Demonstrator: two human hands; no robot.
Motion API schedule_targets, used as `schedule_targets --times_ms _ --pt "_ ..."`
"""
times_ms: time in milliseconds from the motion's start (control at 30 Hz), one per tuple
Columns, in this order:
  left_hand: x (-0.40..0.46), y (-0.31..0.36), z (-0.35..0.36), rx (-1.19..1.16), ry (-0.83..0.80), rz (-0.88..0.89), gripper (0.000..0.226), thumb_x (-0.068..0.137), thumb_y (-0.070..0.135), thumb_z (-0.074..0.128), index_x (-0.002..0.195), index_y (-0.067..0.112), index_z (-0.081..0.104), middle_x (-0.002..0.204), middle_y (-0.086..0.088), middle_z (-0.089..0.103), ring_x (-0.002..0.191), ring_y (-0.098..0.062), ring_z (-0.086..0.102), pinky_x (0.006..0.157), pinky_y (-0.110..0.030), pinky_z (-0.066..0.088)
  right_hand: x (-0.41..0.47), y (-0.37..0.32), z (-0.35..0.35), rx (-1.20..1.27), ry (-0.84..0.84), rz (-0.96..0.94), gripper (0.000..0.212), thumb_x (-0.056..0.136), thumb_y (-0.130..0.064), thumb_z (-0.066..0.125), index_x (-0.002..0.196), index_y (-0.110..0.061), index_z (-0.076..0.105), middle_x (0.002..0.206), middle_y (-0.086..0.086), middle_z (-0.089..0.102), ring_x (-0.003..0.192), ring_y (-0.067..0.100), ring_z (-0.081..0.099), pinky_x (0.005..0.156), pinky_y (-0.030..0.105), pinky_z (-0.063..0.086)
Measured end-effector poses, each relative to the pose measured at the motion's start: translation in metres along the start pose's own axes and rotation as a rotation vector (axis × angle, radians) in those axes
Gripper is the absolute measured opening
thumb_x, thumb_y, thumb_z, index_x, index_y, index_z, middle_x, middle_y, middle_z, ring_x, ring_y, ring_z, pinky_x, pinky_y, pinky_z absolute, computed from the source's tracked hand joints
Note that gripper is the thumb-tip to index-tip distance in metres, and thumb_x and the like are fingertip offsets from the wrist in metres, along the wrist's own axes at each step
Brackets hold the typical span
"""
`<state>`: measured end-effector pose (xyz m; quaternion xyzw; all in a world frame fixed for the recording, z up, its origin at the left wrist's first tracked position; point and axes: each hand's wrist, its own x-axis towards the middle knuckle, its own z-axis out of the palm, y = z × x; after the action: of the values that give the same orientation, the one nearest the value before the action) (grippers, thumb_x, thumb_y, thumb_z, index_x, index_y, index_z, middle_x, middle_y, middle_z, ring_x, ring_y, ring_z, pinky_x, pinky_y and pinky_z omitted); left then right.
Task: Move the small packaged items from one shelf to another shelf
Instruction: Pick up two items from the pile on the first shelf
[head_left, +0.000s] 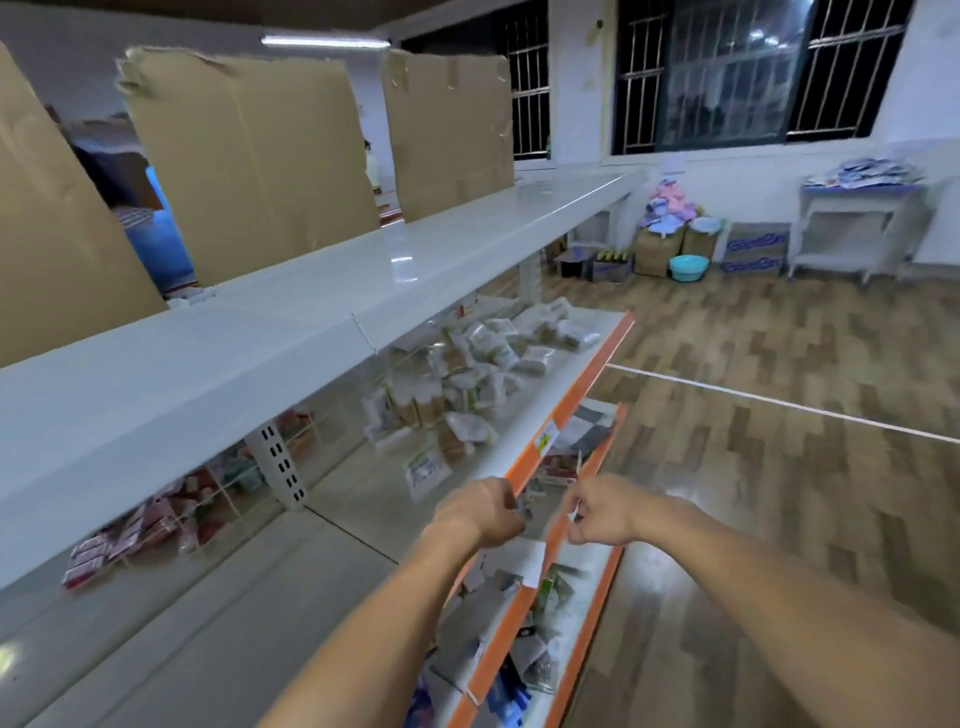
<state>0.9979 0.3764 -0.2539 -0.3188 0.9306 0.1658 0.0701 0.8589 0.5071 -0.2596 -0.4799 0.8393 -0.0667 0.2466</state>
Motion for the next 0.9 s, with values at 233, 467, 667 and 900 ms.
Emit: schedule_targets --times_ms 233,467,667,900 --pt "0.088 0.004 -0.028 0.017 0.022 0.026 0.044 0.089 0.039 0.059 0.127 0.016 0.061 0.13 -0.008 0.063 0.118 -0.025 0.059 0.093 -0.033 0.049 0.061 0.025 -0.041 0.039 0.041 0.029 0.033 0.086 -0.03 0.069 0.114 -0.013 0.064 0.108 0.01 0.065 0.097 0.03 0.067 0.074 0.036 0.054" --pt "0.152 -0.001 -0.048 -0.029 0.056 -0.013 0.043 0.086 0.039 0.061 0.124 0.021 0.061 0.127 -0.004 0.064 0.111 -0.023 0.062 0.092 -0.031 0.051 0.127 0.036 -0.074 0.044 0.086 -0.025 0.042 0.083 -0.03 0.068 0.122 -0.015 0.061 0.116 0.007 0.064 0.097 0.024 0.064 0.081 0.035 0.055" --pt "0.186 -0.011 -0.051 -0.084 0.047 -0.112 0.033 0.084 0.038 0.06 0.113 0.022 0.062 0.115 -0.003 0.066 0.1 -0.023 0.066 0.086 -0.034 0.056 0.176 0.038 -0.095 0.031 0.077 -0.103 0.042 0.086 -0.035 0.069 0.125 -0.021 0.059 0.125 0.002 0.058 0.108 0.02 0.06 0.092 0.034 0.051" --pt "0.216 -0.021 -0.059 -0.124 0.177 -0.234 0.035 0.086 0.04 0.064 0.109 0.013 0.066 0.111 -0.007 0.069 0.102 -0.026 0.066 0.084 -0.031 0.051 0.239 0.047 -0.12 -0.041 -0.014 -0.243 0.048 0.089 -0.037 0.068 0.132 -0.018 0.058 0.129 0.005 0.059 0.113 0.021 0.06 0.094 0.031 0.05"
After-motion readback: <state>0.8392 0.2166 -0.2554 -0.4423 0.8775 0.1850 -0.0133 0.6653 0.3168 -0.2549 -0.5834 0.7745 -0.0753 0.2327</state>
